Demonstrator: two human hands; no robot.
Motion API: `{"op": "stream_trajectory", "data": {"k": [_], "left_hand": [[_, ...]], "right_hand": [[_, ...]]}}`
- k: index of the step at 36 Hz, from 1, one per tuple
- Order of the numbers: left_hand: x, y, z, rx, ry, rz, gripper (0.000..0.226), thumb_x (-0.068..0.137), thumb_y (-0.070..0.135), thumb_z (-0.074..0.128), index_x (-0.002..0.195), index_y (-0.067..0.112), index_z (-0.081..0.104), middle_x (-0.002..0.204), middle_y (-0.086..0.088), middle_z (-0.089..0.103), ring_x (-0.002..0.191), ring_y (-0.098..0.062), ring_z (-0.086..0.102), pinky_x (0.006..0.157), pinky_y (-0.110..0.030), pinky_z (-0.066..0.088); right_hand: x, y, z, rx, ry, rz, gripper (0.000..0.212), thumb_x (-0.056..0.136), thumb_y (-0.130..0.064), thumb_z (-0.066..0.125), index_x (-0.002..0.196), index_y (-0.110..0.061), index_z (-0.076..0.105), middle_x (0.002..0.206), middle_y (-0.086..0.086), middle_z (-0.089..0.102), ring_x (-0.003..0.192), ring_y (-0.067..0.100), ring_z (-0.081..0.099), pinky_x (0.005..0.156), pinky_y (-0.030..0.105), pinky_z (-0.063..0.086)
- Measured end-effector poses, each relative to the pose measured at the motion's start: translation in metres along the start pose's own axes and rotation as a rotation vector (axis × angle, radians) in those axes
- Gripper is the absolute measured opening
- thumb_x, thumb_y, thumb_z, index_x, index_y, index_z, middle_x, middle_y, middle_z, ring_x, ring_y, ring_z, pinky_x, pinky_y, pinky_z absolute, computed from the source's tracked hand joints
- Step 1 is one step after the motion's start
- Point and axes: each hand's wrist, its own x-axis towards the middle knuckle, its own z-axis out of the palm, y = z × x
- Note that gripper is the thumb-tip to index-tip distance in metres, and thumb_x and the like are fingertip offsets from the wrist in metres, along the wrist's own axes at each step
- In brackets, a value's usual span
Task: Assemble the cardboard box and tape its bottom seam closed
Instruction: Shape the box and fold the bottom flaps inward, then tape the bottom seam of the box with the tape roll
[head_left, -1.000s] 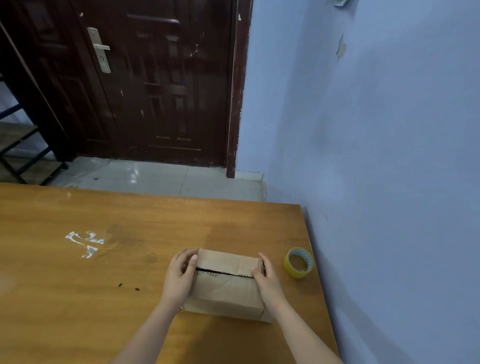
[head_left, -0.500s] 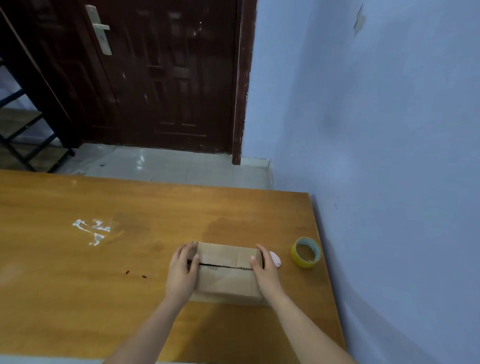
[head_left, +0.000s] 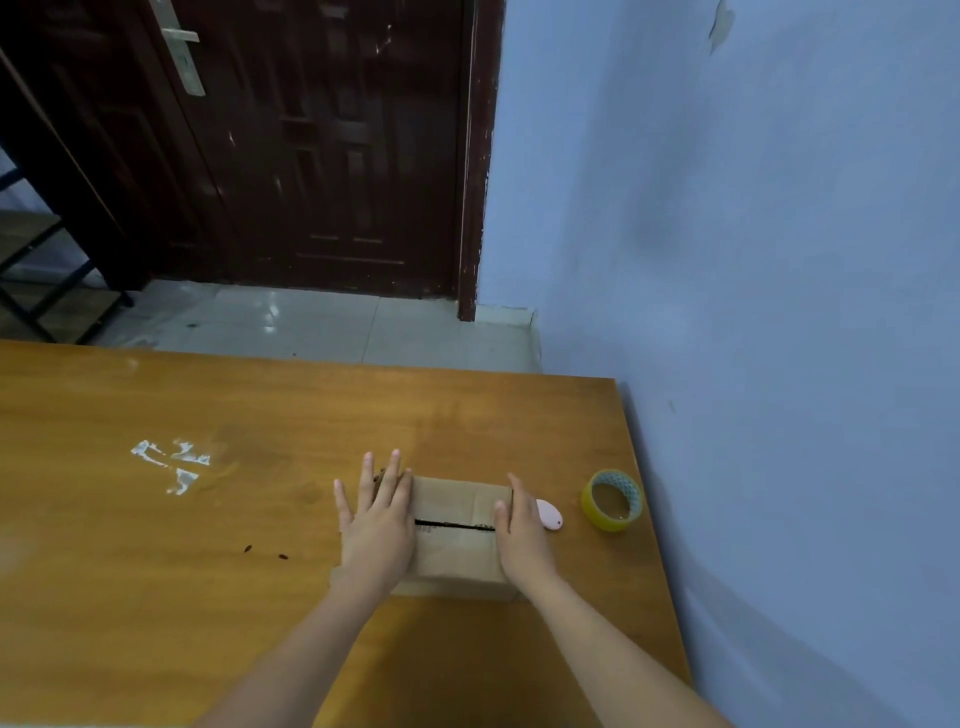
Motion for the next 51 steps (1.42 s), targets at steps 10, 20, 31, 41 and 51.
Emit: {"op": "stream_trajectory", "data": {"k": [10,20,31,41,51], "left_hand": [[-0.016,0.013,-0.014,0.013,0.232,0.151,0.056,0.087,0.040,0.025,0.127,0.022,0.059,0.157,0.004,0.015,0.146,-0.025,-0.002,0.111,-0.058,-0.001],[-0.005,0.003,-0.003,-0.033,-0.055,0.232,0.073,0.081,0.068,-0.007,0.148,0.040,-0.002,0.159,0.008,-0.002,0.146,-0.019,-0.011,0.116,-0.042,-0.012],[-0.004,0.002,0.000,-0.080,-0.044,0.219,0.070,0.082,0.071,-0.002,0.146,0.042,-0.005,0.159,0.009,0.002,0.146,-0.018,-0.006,0.117,-0.041,-0.010],[-0.002,0.001,0.007,-0.074,-0.014,0.220,0.068,0.084,0.071,0.002,0.145,0.042,-0.006,0.158,0.009,0.004,0.146,-0.017,-0.003,0.118,-0.042,-0.004],[-0.002,0.001,0.008,-0.065,-0.018,0.214,0.068,0.085,0.071,0.005,0.147,0.043,0.000,0.158,0.009,0.009,0.146,-0.017,0.001,0.118,-0.042,-0.004]], "right_hand": [[0.000,-0.005,0.001,-0.050,0.064,0.005,0.046,0.102,-0.031,0.029,0.146,-0.019,0.025,0.148,0.000,0.034,0.133,0.018,0.036,0.102,0.030,0.035],[0.003,0.001,0.004,-0.026,0.063,0.013,0.046,0.101,-0.034,0.031,0.145,-0.023,0.027,0.148,-0.004,0.034,0.134,0.014,0.035,0.100,0.026,0.033],[0.016,0.037,-0.059,-0.006,0.332,0.137,0.037,0.099,-0.032,0.037,0.130,-0.015,0.048,0.126,0.004,0.057,0.114,0.022,0.055,0.081,0.030,0.042],[0.052,0.093,-0.122,-0.638,-0.084,0.159,0.074,0.089,-0.042,0.056,0.149,-0.029,0.015,0.147,0.003,0.037,0.133,0.028,0.037,0.101,0.045,0.041],[0.079,0.091,-0.102,-0.830,-0.128,0.131,0.048,0.095,-0.034,0.048,0.140,-0.025,0.036,0.134,0.006,0.051,0.121,0.028,0.049,0.098,0.044,0.042]]}}
